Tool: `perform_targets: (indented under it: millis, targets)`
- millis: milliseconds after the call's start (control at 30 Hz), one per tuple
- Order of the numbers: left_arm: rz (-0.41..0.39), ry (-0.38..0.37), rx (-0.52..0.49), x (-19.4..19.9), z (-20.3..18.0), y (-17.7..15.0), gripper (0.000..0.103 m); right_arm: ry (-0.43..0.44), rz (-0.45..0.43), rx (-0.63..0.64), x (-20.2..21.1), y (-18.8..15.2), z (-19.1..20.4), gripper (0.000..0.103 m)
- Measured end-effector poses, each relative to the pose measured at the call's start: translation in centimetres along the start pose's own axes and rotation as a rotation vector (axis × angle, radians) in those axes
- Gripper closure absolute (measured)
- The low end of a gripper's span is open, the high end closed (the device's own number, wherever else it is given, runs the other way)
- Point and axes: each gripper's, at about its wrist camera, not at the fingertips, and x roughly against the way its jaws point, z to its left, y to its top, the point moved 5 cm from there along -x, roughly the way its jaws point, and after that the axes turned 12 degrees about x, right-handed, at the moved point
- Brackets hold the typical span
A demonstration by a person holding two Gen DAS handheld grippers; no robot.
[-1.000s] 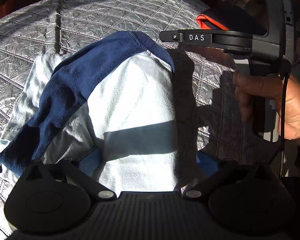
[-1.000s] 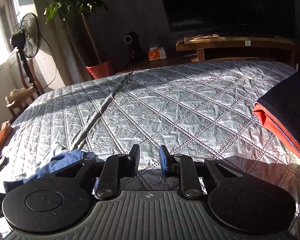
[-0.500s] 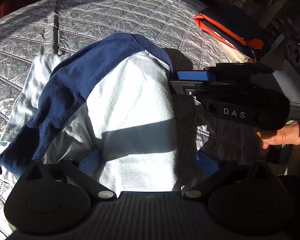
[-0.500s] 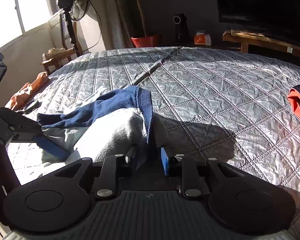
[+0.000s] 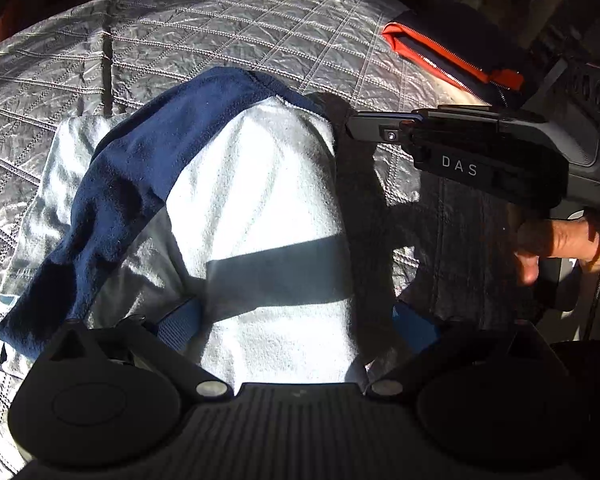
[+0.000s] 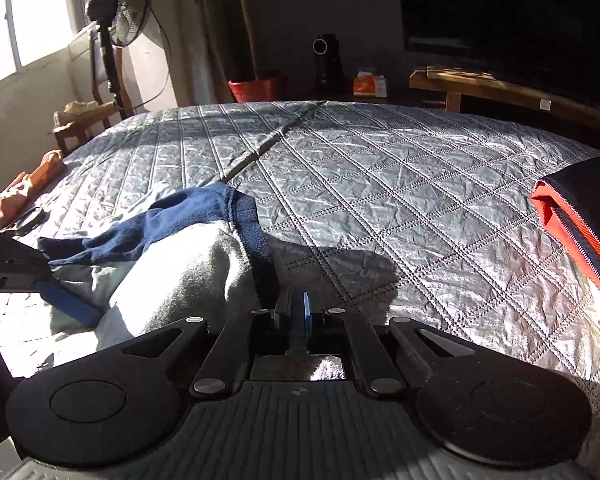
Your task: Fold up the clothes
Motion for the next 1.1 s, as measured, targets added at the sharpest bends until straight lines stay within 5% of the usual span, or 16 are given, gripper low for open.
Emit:
perform_targets:
  millis: [133, 200, 300, 400, 500, 533, 633, 800, 867, 967, 1100]
  targets:
    - [0.001, -0.018, 0.021, 0.1, 0.3, 0.1, 0.003, 0.011, -0.006, 0.004, -1.4, 0.0, 0.6, 0.090]
    - [-0.001, -0.022, 0.024, 0.2, 0.4, 0.1, 0.003, -0.046, -0.005, 0.002, -2.4, 0.3, 0.1, 0.072]
    - [0.008, -0.052, 0.073, 0.4, 0.9, 0.4, 0.003, -0.135, 0.011, -0.039, -3.0, 1.1, -1.4, 0.068]
    - [0.052, -0.139, 0.220, 0.9, 2.7, 1.5, 0.008, -0.173, -0.012, -0.071, -1.5, 1.9, -2.0, 0.067]
    - [0.095, -0.249, 0.432, 1.4, 6.2, 3.1, 0.018, -0.190, -0.019, -0.149, 0.5, 2.5, -1.9, 0.040]
    - [0.101, -0.275, 0.491, 1.4, 7.4, 3.4, 0.023, -0.169, -0.020, -0.214, 1.1, 2.5, -1.9, 0.032]
    - [0.106, -0.320, 0.620, 1.7, 10.5, 4.3, 0.040, -0.053, -0.034, -0.485, 2.2, 1.9, -2.5, 0.030]
    - [-0.029, -0.281, 0.679, 5.0, 14.0, 6.4, 0.022, 0.062, -0.014, -0.739, 2.7, 0.4, -0.6, 0.027]
    - [-0.105, -0.225, 0.679, 6.5, 15.8, 7.5, 0.022, 0.055, 0.034, -0.614, 2.8, 1.2, 2.8, 0.027]
    - [-0.199, -0.120, 0.701, 8.1, 18.5, 8.6, 0.019, -0.003, 0.135, -0.198, 2.8, 2.8, 10.8, 0.027]
    - [-0.226, -0.116, 0.815, 8.7, 21.5, 8.8, 0.019, -0.050, 0.161, 0.315, 0.5, 4.2, 20.7, 0.034]
